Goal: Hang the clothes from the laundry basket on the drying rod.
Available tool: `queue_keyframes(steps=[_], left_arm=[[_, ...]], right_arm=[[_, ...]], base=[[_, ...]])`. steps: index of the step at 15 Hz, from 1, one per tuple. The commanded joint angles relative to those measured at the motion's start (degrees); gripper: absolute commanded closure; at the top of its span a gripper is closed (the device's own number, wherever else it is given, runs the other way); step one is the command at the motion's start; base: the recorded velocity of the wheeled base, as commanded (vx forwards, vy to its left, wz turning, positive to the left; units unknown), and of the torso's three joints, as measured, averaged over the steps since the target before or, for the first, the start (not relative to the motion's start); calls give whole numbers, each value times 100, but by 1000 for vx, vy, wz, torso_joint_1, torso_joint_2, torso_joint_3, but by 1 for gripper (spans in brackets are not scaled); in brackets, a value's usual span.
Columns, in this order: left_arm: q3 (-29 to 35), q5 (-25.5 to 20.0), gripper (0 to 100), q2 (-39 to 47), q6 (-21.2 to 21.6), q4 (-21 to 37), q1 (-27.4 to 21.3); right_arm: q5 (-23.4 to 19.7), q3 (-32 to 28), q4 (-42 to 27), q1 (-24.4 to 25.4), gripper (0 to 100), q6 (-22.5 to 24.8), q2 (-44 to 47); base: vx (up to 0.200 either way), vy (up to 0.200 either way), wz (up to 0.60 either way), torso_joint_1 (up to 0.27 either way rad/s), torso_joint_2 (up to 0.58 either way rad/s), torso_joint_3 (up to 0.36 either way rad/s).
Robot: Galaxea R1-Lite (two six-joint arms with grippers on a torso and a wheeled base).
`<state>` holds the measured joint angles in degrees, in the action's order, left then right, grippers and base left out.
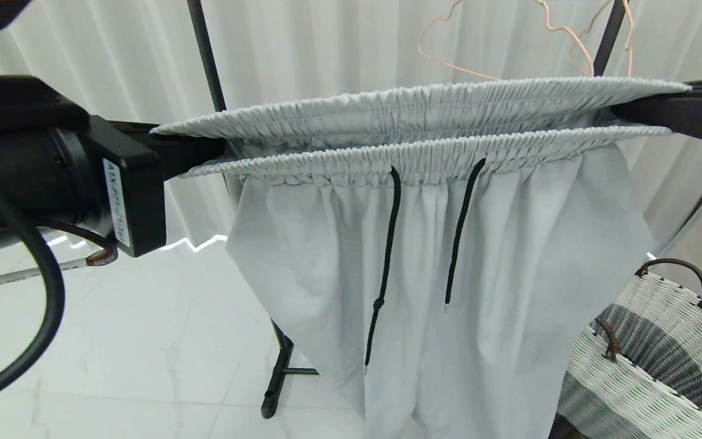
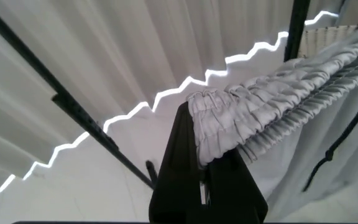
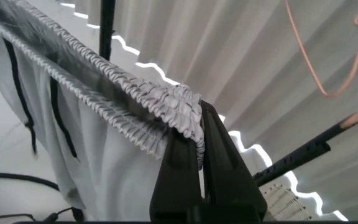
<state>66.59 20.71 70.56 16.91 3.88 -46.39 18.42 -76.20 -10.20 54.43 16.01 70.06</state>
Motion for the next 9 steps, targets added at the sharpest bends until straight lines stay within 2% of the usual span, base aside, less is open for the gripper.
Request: queue_keyframes(steps=[1, 4, 7, 9], left_arm=[[-14, -6, 100, 239, 199, -265, -2], [74, 3, 100, 415, 252, -309, -2], [619, -6, 100, 810, 172, -326, -11], [847, -15, 100, 1065, 164, -361, -11]], right_arm=[[4, -26, 1, -196, 100, 17, -71], [4, 27, -8, -451, 100, 17, -159], [4, -70, -8, -679, 100, 34, -142], [4, 132, -8, -961, 100, 34, -221]], base=[[0, 0, 0, 0, 0, 0], [0, 0, 0, 0, 0, 0], [0, 0, 0, 0, 0, 0], [0, 0, 0, 0, 0, 0]])
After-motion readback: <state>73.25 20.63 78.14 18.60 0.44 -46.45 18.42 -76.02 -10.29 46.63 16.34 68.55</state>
